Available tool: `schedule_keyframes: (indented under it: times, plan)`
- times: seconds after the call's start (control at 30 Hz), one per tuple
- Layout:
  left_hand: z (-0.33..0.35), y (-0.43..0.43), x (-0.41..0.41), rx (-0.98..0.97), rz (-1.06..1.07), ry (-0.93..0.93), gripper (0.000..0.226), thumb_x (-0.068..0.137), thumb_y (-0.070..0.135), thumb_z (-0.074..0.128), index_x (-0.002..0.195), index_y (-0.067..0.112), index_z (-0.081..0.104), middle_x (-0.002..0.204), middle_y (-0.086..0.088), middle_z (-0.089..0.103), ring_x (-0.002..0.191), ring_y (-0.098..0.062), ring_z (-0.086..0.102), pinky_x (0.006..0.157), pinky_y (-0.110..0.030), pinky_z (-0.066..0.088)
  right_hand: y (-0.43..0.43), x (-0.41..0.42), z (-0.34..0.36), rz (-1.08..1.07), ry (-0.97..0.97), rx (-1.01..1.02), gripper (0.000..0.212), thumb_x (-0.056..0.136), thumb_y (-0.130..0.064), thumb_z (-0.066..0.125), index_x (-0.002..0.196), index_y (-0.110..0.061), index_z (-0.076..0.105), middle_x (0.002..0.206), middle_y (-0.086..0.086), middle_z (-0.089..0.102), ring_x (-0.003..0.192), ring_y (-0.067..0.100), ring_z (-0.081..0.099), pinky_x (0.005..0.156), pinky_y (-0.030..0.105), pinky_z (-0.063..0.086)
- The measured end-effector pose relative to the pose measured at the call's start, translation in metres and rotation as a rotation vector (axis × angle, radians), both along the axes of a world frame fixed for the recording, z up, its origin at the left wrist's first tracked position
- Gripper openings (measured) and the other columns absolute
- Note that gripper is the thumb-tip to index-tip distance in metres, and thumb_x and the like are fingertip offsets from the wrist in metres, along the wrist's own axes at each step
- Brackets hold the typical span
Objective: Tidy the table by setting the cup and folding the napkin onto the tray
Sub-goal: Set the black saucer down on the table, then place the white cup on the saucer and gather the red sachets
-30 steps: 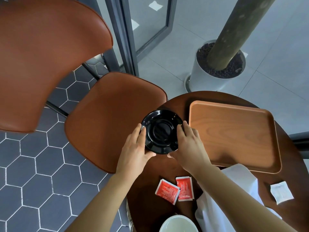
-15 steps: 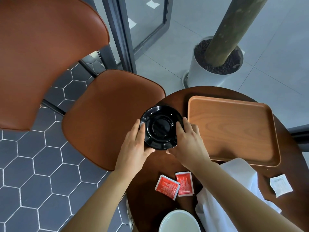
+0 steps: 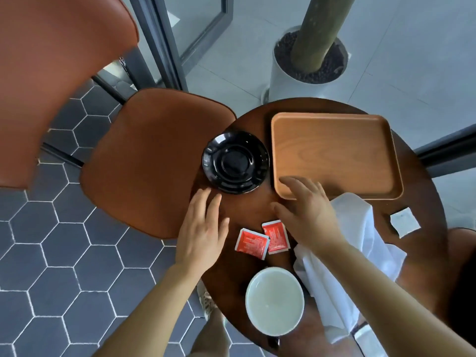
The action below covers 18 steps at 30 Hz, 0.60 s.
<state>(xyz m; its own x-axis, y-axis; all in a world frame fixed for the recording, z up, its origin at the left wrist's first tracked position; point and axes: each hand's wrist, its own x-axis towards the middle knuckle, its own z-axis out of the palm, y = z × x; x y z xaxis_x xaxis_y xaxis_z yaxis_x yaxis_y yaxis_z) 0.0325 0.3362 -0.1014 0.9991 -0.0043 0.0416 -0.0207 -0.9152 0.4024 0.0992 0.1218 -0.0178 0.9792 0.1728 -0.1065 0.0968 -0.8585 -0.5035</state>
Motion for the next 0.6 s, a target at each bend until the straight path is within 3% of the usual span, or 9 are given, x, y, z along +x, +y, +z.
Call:
schedule_keyframes:
  times: [0.17,0.3,0.5,0.6]
  plan:
    - [-0.009,-0.003,-0.009,0.059,-0.065,0.014,0.044,0.098,0.028,0.054,0.135,0.003,0.052,0.147,-0.021,0.043,0.144,-0.039,0.032,0.114,-0.052,0.036,-0.029,-0.066,0.013,-0.151,-0.008,0.188,0.016,0.085,-0.014,0.076,0.101,-0.015,0.075,0.097,-0.003,0.072,0.09,0.018,0.064,0.078,0.038,0.056]
    - [-0.015,-0.006,-0.01,0.13,-0.064,0.011,0.049,0.1,0.031,0.048,0.141,0.005,0.045,0.15,-0.021,0.037,0.146,-0.039,0.027,0.118,-0.052,0.028,-0.041,-0.111,0.014,-0.209,0.039,0.258,0.01,0.086,-0.017,0.073,0.092,-0.025,0.073,0.083,-0.014,0.068,0.074,0.007,0.064,0.066,0.021,0.051]
    - [-0.019,-0.012,-0.01,0.206,-0.023,-0.022,0.05,0.1,0.031,0.045,0.142,0.006,0.043,0.15,-0.019,0.037,0.146,-0.038,0.027,0.12,-0.051,0.024,-0.051,-0.134,0.003,-0.085,0.088,0.145,0.02,0.089,-0.025,0.072,0.108,-0.019,0.073,0.103,-0.007,0.069,0.079,0.011,0.066,0.07,0.03,0.056]
    - [-0.018,-0.013,-0.009,0.216,-0.02,-0.022,0.049,0.099,0.031,0.045,0.142,0.006,0.044,0.15,-0.02,0.038,0.145,-0.039,0.028,0.12,-0.051,0.024,-0.053,-0.138,0.007,-0.048,0.038,0.138,0.022,0.09,-0.027,0.071,0.111,-0.019,0.071,0.102,-0.007,0.07,0.078,0.009,0.065,0.069,0.026,0.056]
